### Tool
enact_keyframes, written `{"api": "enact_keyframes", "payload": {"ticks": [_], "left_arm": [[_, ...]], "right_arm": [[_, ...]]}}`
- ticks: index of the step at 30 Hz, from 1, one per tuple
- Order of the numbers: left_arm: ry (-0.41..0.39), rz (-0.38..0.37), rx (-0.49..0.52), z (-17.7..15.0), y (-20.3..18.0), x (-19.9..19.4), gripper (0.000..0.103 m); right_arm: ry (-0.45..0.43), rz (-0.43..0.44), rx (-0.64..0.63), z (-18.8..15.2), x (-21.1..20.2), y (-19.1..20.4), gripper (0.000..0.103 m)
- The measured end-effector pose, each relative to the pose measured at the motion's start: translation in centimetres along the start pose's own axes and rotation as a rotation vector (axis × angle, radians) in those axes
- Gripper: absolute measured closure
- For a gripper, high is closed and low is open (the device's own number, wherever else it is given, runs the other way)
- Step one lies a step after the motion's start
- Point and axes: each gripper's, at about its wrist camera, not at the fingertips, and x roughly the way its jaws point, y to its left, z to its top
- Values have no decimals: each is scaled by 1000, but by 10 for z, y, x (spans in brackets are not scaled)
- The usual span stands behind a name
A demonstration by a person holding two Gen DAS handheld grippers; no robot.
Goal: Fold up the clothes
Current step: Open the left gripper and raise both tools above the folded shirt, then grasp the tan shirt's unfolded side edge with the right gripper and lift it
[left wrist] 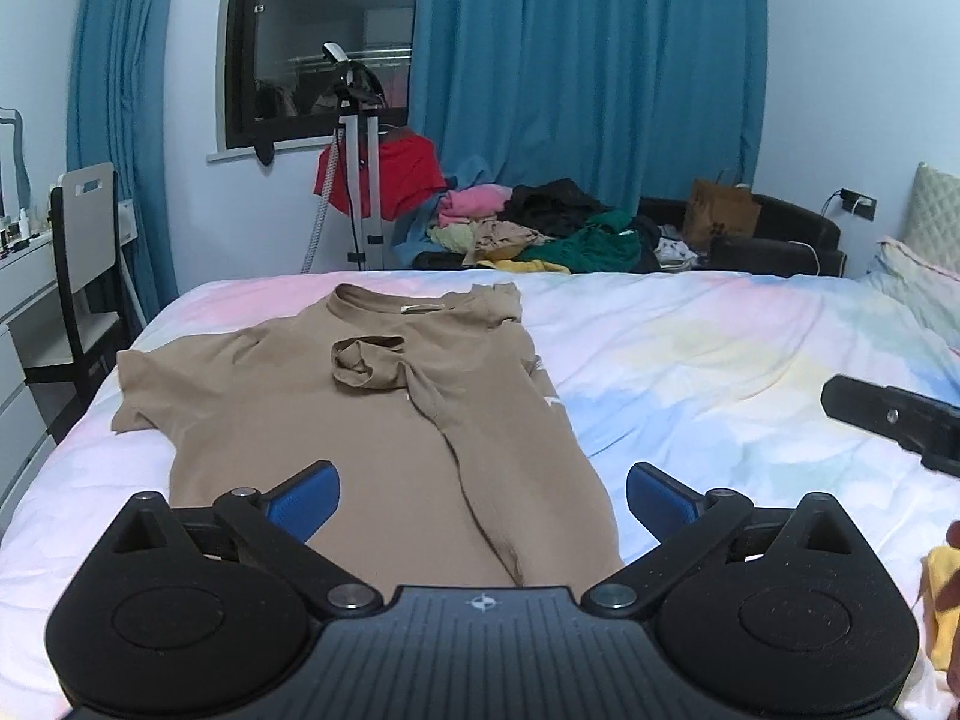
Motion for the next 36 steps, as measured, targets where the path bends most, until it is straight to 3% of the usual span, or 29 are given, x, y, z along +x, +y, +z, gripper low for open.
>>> {"api": "enact_keyframes", "payload": {"ticks": [7,15,22,27,33,36], "left_arm": [[-63,-3,11,-13,8,4,0],[-30,-1,-31,-27,39,7,0],[-77,17,-128,-18,84,-11,0],[-87,76,-185,-25,124,-18,0],[-80,179,-319,-42,184,-11,0],[-77,258,-413,-56,211,-7,0]], "right_arm": [[-5,-25,-32,-8,4,4,9],[-5,-27,-82,-17,9,13,9],[40,50,-102,-19,32,34,9],[110,103,-153,-11,82,72,9],[172,256,-324,-20,170,151,10],[216,349,-314,-25,226,196,10]]}}
